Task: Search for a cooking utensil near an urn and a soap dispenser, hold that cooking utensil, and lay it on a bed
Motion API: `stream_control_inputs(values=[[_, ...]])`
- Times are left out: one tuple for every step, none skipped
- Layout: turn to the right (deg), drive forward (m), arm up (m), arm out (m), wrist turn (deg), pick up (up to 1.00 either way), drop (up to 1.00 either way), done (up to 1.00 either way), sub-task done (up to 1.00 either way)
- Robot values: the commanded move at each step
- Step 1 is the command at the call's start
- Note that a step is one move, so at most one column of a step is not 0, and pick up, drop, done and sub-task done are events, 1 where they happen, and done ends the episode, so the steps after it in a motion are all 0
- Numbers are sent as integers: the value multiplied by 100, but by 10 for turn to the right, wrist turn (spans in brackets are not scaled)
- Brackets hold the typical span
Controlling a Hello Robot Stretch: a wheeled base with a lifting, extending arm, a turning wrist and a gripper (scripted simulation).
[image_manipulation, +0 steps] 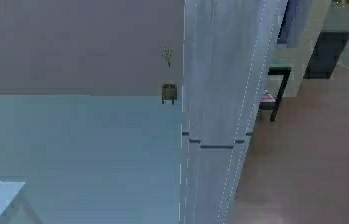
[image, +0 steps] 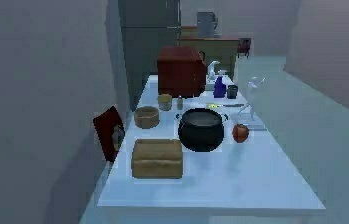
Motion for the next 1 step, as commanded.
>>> stream_control_inputs(values=[[450,0,0,0,0,0,0,0,0]])
